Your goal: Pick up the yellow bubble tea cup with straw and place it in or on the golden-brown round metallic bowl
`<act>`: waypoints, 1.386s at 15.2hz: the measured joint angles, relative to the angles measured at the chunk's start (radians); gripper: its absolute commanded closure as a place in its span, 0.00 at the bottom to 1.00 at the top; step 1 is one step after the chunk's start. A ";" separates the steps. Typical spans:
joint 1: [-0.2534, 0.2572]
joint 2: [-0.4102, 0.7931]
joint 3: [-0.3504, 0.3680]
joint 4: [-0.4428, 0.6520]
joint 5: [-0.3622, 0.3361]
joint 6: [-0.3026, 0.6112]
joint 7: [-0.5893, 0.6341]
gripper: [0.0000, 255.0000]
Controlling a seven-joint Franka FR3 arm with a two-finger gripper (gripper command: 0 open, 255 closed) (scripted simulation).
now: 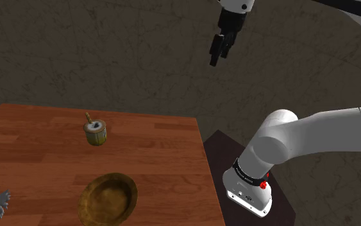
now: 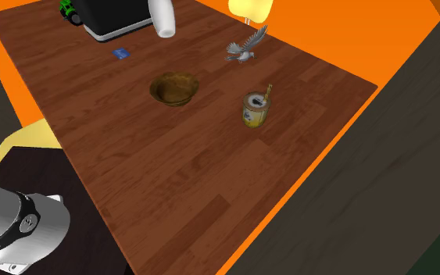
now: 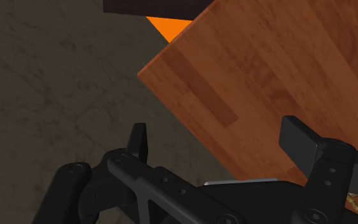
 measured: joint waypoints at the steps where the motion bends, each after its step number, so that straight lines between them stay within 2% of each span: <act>1: 0.000 0.000 0.000 0.000 0.000 0.000 0.000 0.00; 13: 0.055 0.225 0.122 -0.066 0.092 0.276 0.119 0.00; 21: 0.079 0.468 0.209 -0.011 0.111 0.459 0.198 0.00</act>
